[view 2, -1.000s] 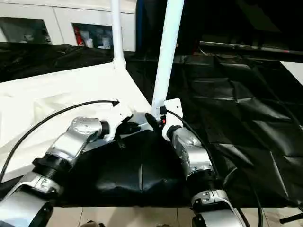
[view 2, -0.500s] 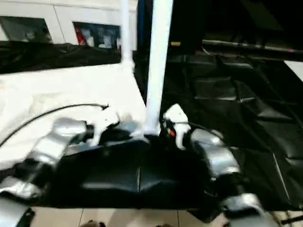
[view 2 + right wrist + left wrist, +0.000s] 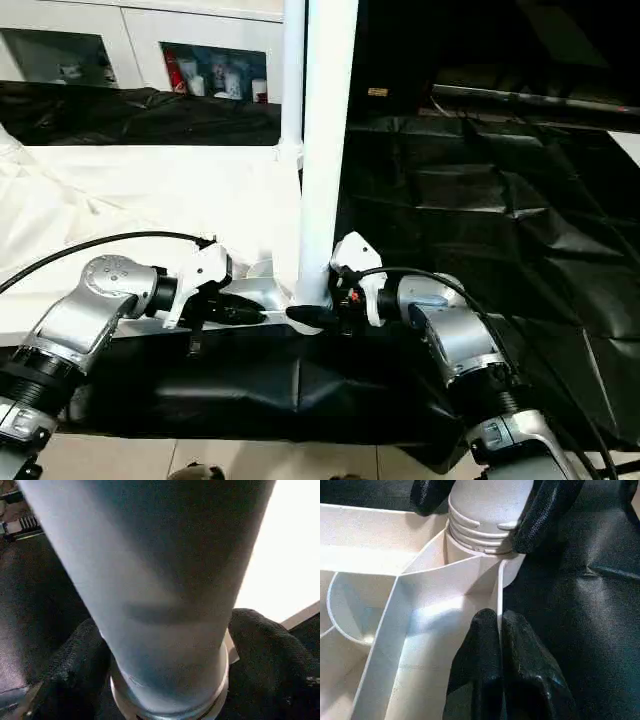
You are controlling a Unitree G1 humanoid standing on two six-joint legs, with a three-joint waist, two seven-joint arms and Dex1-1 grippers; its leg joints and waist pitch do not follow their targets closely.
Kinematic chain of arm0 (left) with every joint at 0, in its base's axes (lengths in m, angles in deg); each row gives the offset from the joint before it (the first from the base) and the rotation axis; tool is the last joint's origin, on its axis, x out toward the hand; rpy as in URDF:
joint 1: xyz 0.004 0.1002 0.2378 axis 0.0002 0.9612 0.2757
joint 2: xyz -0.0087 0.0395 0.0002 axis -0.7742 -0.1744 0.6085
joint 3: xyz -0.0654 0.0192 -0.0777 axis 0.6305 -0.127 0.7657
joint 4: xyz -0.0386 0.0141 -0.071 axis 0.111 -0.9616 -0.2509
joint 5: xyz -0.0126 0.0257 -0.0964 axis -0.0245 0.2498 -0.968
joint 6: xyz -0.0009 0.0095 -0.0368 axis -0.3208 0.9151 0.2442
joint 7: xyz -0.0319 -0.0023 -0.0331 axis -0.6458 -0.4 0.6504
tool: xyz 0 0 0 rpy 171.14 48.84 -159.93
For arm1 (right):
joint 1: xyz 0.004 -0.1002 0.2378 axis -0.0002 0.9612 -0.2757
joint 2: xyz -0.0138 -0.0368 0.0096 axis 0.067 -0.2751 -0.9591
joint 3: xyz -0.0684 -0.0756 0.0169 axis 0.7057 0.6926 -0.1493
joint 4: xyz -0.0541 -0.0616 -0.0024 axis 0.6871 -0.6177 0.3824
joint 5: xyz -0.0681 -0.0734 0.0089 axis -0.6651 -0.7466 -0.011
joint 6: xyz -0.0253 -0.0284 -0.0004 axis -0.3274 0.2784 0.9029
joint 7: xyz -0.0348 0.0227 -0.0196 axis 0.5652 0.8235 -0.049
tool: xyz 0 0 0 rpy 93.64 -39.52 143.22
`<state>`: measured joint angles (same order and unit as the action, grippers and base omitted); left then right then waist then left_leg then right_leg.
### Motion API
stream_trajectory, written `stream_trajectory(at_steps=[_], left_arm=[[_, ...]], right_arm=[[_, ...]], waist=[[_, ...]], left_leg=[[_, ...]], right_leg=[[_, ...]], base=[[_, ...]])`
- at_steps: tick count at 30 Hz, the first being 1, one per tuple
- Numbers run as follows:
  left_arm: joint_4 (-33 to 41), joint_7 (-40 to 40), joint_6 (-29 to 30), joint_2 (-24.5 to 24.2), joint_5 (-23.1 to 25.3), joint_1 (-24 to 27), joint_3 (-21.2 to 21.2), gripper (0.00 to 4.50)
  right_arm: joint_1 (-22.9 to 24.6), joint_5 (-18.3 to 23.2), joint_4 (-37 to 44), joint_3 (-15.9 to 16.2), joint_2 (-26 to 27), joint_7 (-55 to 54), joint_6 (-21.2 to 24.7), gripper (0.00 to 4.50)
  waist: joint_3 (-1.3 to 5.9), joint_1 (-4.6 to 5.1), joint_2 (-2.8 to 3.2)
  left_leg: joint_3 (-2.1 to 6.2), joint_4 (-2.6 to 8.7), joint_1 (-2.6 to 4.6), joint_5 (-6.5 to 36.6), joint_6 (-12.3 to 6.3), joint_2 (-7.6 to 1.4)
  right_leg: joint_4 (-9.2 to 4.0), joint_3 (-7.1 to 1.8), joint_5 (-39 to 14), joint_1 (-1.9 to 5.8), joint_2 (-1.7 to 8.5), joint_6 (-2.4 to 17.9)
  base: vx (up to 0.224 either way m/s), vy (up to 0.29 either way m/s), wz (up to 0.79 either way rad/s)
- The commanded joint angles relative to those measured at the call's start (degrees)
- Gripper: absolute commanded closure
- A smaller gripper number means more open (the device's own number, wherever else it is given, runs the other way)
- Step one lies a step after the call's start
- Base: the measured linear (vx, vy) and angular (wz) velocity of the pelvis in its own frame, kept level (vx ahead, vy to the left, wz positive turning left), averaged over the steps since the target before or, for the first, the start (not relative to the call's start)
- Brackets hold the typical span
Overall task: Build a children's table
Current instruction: Rotate leg to tighten
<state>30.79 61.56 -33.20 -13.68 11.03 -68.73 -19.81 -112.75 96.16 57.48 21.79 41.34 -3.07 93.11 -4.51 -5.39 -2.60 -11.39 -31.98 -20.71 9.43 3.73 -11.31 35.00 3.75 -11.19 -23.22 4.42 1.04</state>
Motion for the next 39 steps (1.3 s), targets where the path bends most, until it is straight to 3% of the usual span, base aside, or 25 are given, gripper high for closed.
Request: stream_trajectory(at_steps=[1,6,10,14,21,25,32,33,39], left_arm=[[0.51,1.28,-0.51,0.89,-1.82,0.91,-1.34,4.50],[0.92,1.16,-0.04,0.88,-1.76,0.95,-1.26,4.50],[0.09,-0.07,-0.63,1.29,-1.34,0.85,-1.02,4.50],[-1.18,-2.68,-0.40,2.42,-0.80,0.46,-0.47,4.50],[-7.56,-16.34,1.99,9.14,2.82,-2.78,0.45,4.50],[-10.09,-22.85,3.65,14.31,3.53,-4.32,0.55,4.50],[-11.77,-24.45,1.93,16.48,4.26,-5.51,0.44,4.50],[-11.71,-23.89,1.42,15.85,4.27,-5.40,0.50,4.50],[-10.78,-21.38,-0.06,13.38,4.22,-4.53,0.87,4.50]], right_arm=[[0.56,-0.13,1.03,0.50,-0.65,0.56,0.63,1.09],[0.69,-0.01,1.06,0.50,-1.05,1.13,0.88,1.68],[0.65,0.35,0.64,-0.34,-0.37,-0.21,1.30,1.74],[0.87,1.28,-0.64,-2.18,1.59,-3.56,1.56,1.76],[0.41,0.32,-8.16,-9.23,12.28,-27.78,0.21,1.76],[-0.04,-0.82,-10.03,-11.47,17.29,-37.92,-0.39,1.76],[-0.84,-0.40,-8.68,-10.31,18.51,-34.23,-1.99,1.76],[-0.88,0.52,-7.77,-10.13,17.84,-31.68,-2.05,1.20],[-0.01,0.43,-2.84,-5.50,12.40,-20.23,0.13,0.69]], waist=[[3.33,-0.04,-0.16],[3.37,0.05,-0.17],[3.39,0.05,-0.19],[3.24,0.15,-0.33],[2.89,0.98,-0.26],[3.01,1.34,-0.13],[3.15,1.16,-0.17],[3.19,1.13,-0.26],[3.50,0.60,-0.36]], left_leg=[[0.94,3.11,0.57,10.80,-2.67,-2.19],[0.91,3.03,0.51,10.07,-2.83,-2.15],[0.90,2.99,0.57,9.83,-2.96,-2.17],[0.97,3.09,0.54,11.09,-2.50,-2.15],[1.32,3.58,0.81,15.31,0.36,-2.07],[1.33,3.56,0.79,15.21,0.04,-2.03],[1.19,3.43,0.55,13.97,-1.41,-1.85],[1.17,3.42,0.54,14.03,-1.58,-1.86],[0.99,3.09,0.44,11.05,-3.09,-1.89]], right_leg=[[-4.23,-3.02,-10.85,2.72,3.98,11.64],[-4.10,-3.02,-9.75,2.76,3.90,11.70],[-4.03,-3.01,-9.33,2.74,3.85,11.87],[-4.38,-2.99,-12.51,2.67,3.98,11.09],[-5.39,-3.08,-21.59,2.03,4.28,8.33],[-5.49,-3.11,-20.15,2.06,4.13,7.98],[-5.39,-3.12,-17.86,2.33,4.09,7.97],[-5.42,-3.09,-18.08,2.36,4.04,7.94],[-4.86,-3.06,-13.06,2.74,3.96,9.27]], base=[[0.000,0.000,0.00],[0.000,0.000,0.00],[0.000,0.000,0.00],[0.000,0.000,0.00],[0.000,0.000,0.00],[0.000,0.000,0.00],[0.000,0.000,0.00],[0.000,0.000,0.00],[0.000,0.000,0.00]])
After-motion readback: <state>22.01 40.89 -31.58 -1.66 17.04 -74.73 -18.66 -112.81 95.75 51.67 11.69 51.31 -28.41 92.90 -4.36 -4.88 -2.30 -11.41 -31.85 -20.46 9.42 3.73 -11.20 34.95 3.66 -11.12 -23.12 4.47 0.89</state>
